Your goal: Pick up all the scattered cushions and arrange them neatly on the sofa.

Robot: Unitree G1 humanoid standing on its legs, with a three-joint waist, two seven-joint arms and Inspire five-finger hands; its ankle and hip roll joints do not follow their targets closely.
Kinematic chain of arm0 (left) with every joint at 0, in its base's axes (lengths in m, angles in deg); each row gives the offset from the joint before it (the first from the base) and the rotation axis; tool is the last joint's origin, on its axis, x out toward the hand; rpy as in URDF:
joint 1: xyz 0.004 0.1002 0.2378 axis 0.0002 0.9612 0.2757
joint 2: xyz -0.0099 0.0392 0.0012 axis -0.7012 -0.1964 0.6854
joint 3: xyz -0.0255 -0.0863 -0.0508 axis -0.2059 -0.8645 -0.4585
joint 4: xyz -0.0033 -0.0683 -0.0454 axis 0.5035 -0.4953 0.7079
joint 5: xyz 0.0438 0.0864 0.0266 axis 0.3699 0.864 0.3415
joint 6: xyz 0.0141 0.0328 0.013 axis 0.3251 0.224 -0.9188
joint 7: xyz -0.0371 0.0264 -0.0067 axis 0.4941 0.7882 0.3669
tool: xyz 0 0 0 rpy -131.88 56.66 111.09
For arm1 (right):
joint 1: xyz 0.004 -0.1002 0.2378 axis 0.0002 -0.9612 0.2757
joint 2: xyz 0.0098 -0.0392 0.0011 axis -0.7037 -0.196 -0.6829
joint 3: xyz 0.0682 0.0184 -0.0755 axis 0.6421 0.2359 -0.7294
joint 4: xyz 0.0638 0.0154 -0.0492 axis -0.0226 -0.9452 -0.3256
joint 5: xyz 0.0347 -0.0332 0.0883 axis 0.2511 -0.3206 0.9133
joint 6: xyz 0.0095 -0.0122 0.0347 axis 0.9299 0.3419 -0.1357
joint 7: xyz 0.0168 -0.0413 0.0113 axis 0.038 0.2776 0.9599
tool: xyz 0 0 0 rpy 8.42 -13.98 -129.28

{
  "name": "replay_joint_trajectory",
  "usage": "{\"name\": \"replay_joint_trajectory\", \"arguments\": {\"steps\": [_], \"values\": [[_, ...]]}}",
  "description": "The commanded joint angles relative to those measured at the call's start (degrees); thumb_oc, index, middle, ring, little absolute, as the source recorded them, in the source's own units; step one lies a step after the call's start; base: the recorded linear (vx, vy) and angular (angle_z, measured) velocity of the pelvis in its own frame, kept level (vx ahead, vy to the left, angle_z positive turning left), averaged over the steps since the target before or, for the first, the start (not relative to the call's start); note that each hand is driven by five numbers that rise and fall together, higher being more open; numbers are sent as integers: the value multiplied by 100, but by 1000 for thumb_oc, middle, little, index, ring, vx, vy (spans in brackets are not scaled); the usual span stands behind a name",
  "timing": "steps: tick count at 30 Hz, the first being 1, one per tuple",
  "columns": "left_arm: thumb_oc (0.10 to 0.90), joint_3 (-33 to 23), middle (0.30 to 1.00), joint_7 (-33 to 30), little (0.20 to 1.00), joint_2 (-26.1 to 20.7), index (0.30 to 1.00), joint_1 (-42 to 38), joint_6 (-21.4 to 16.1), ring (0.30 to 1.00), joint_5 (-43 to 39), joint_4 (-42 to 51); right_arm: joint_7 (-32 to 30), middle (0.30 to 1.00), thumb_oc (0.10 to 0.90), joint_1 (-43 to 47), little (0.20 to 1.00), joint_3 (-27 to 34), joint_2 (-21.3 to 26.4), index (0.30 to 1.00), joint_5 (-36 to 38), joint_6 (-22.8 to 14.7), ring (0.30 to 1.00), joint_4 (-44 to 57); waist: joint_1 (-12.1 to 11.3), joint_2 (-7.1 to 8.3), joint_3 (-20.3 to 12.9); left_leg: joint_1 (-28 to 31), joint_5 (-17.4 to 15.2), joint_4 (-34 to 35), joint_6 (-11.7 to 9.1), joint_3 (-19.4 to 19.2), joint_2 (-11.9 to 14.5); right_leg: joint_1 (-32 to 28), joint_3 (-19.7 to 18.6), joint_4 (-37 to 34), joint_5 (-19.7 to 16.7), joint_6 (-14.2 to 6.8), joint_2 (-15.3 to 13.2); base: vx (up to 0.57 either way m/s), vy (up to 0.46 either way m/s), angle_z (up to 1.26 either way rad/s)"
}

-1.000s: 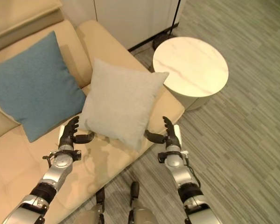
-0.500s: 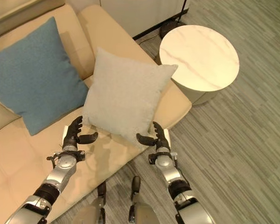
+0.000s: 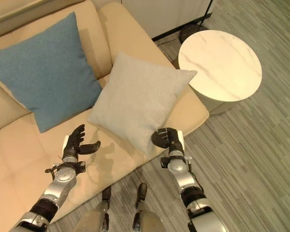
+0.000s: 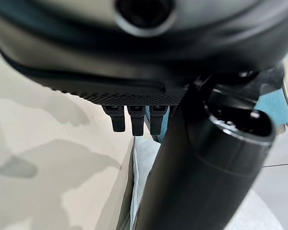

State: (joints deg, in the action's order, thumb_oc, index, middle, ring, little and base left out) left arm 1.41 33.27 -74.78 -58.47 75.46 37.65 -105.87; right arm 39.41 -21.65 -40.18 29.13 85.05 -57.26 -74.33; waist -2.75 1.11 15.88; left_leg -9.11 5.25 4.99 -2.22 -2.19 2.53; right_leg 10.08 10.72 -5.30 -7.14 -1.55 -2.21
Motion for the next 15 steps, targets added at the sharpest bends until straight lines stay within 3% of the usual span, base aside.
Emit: {"name": "replay_joint_trajectory", "arguments": {"steps": [1, 11, 15], "values": [[800, -153, 900, 70, 900, -219, 900, -178, -532, 900, 130, 487, -75, 300, 400, -50, 300, 377, 289, 300, -44, -524, 300, 738, -15, 333, -400, 48, -553, -315, 68, 17, -322, -319, -199, 30, 505, -496, -150, 0, 0, 0], [800, -277, 900, 336, 900, -307, 900, 273, -412, 900, 281, 756, 165, 300, 400, -566, 300, 706, 858, 300, -372, -450, 300, 1400, 41, 345, -523, 417, -558, -113, 65, -17, -291, -573, -177, 30, 603, -521, -133, 0, 0, 0], [800, -183, 900, 590, 900, -384, 900, 354, -343, 900, 359, 839, 594, 300, 400, -939, 300, 888, 1486, 300, -438, -380, 300, 1740, 145, 389, -606, 571, -578, -36, 49, -73, -255, -672, -206, 30, 629, -560, -110, 6, -4, 1]]}}
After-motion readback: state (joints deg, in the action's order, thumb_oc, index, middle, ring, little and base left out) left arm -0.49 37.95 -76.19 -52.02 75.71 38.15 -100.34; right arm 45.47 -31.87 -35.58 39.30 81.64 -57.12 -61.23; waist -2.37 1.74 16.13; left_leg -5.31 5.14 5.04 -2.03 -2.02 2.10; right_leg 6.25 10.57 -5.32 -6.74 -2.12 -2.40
